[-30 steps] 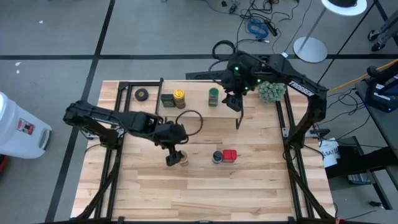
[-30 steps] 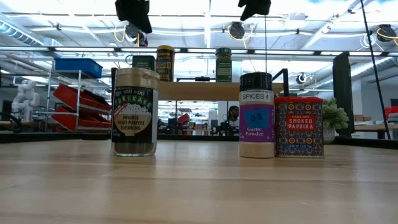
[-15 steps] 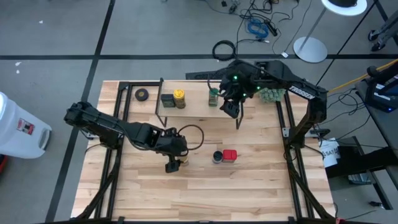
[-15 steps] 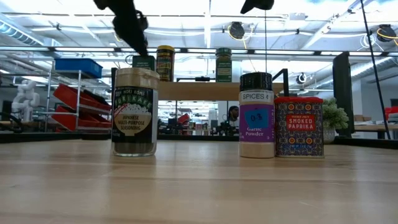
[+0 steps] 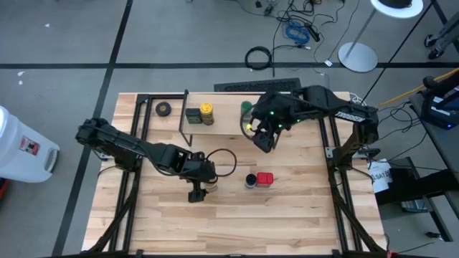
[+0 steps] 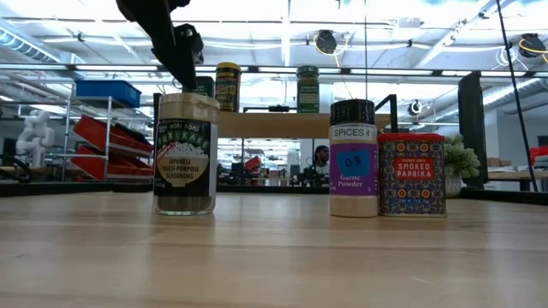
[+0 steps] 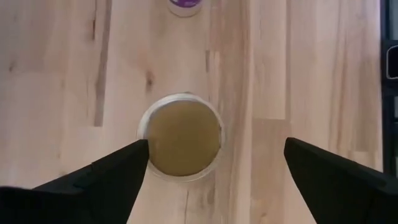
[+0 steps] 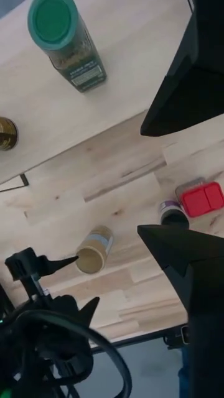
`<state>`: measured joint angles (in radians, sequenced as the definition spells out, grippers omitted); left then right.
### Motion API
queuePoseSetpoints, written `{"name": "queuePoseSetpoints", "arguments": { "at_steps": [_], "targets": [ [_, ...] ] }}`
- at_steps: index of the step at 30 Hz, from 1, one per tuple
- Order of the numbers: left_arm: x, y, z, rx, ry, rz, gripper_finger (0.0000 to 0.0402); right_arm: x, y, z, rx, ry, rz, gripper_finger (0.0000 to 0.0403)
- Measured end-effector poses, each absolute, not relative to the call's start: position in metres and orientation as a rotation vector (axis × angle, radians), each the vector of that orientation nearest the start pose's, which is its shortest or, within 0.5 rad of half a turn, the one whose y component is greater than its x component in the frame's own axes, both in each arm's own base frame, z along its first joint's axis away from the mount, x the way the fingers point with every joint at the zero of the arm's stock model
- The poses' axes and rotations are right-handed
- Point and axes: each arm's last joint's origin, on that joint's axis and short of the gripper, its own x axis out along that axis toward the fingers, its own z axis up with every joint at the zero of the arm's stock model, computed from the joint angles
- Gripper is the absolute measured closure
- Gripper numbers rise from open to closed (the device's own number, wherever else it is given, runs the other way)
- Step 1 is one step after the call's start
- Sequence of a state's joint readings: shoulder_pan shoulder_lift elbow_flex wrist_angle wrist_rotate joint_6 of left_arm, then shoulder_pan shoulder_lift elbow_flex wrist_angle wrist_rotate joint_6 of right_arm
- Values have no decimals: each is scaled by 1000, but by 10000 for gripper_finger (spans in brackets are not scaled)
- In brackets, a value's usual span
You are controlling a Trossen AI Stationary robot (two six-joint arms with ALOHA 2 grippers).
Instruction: Shelf spices
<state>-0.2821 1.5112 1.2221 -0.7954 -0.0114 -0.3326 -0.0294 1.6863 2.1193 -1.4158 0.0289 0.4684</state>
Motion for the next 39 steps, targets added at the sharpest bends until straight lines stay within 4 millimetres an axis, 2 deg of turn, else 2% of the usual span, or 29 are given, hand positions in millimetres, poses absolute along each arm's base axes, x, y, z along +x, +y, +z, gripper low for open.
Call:
{"name": "queuePoseSetpoints", "arguments": {
  "at_steps": [7, 13, 17, 23, 29, 36, 39],
  "targets": [
    [293, -82, 269, -76, 1064, -25, 2, 302, 3, 443, 453, 953, -269, 169],
    [302, -86, 253, -37, 1114, -42, 2, 301, 10, 443, 454, 955, -259, 169],
    [305, -85, 246, 21, 1120, 9, 2, 301, 13, 443, 440, 950, -273, 170],
    [309, -83, 237, 4, 1165, -4, 3, 301, 15, 443, 437, 952, -268, 170],
    [314, -84, 228, -9, 1191, -19, 43, 301, 16, 442, 411, 957, -252, 170],
    [315, -85, 227, -21, 1197, -33, 107, 299, 17, 441, 372, 980, -234, 170],
    [315, -85, 227, -22, 1197, -33, 119, 297, 18, 440, 362, 1009, -236, 170]
  ]
}}
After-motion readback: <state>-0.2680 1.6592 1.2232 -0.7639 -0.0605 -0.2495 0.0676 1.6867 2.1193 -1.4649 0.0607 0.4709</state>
